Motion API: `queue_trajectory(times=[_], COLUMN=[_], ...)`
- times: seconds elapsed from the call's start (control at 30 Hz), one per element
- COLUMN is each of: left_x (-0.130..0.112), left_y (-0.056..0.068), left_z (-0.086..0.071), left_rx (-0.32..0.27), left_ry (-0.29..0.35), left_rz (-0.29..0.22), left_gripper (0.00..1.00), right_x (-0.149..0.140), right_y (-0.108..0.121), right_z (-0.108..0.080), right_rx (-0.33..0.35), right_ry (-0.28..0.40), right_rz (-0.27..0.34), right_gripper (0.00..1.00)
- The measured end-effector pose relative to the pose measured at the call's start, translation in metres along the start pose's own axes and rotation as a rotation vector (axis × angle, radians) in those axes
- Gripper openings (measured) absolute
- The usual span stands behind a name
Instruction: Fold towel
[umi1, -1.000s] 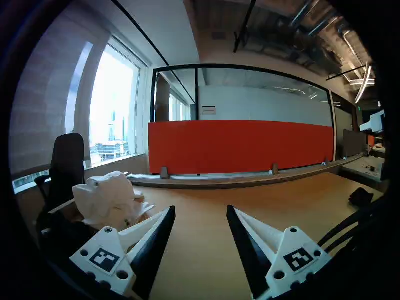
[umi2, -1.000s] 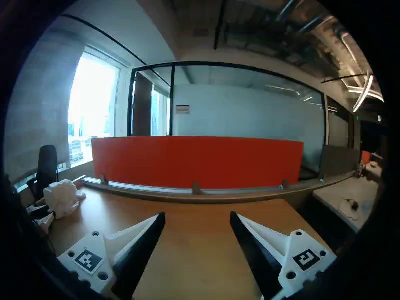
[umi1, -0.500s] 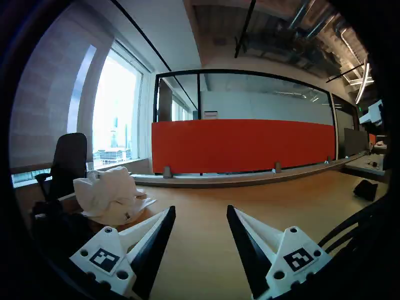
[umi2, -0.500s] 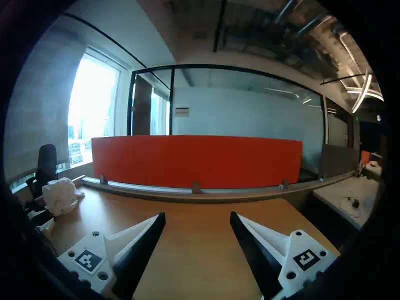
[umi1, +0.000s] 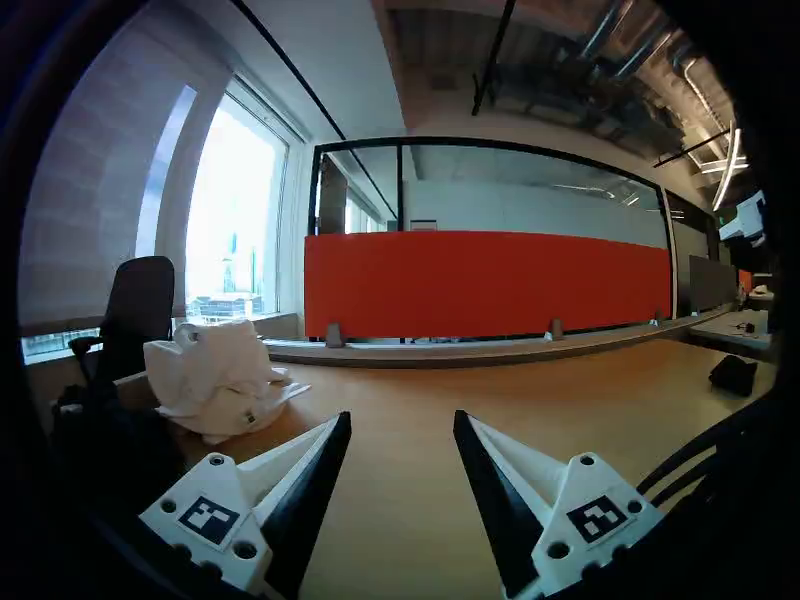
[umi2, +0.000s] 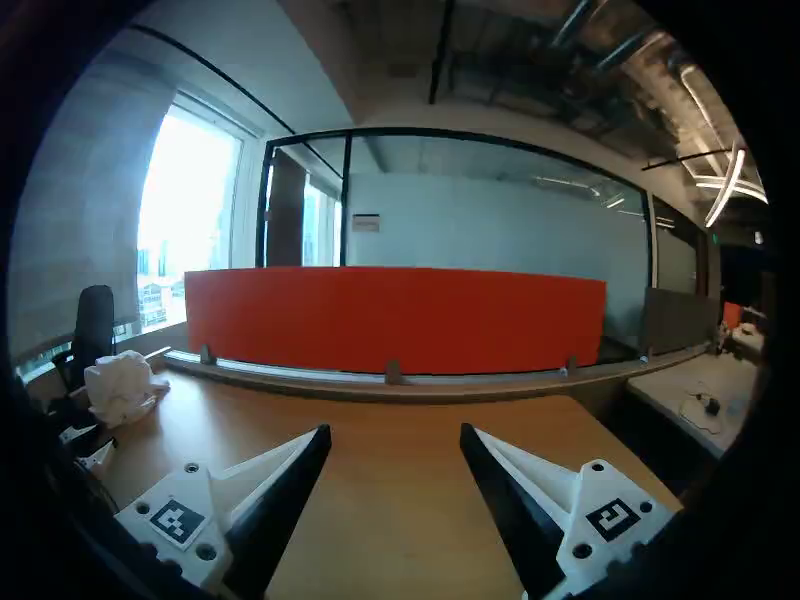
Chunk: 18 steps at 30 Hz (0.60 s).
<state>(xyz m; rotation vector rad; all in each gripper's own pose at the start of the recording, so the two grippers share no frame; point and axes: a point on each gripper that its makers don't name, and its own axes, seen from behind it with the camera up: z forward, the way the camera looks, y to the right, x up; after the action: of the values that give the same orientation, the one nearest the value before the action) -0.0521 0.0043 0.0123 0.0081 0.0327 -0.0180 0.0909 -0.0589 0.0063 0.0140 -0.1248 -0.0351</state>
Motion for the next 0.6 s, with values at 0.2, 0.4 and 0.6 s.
queue_trajectory(times=[0.2,0.4,0.6], left_x=[0.003,0.004,0.004], left_y=[-0.001,-0.001,-0.001], left_z=[-0.001,-0.002,-0.002], left_rx=[0.000,-0.003,-0.004], left_ry=[0.009,0.011,0.011], left_rz=[-0.002,-0.001,-0.001], left_gripper=[0.75,0.75,0.75], right_x=[0.000,-0.004,-0.008], right_y=[0.006,0.011,0.014], right_z=[0.000,0.001,0.000], right_rx=[-0.008,-0.016,-0.020], right_ry=[0.004,-0.001,-0.003], right_rz=[-0.006,-0.001,0.005], right_gripper=[1.00,1.00,1.00])
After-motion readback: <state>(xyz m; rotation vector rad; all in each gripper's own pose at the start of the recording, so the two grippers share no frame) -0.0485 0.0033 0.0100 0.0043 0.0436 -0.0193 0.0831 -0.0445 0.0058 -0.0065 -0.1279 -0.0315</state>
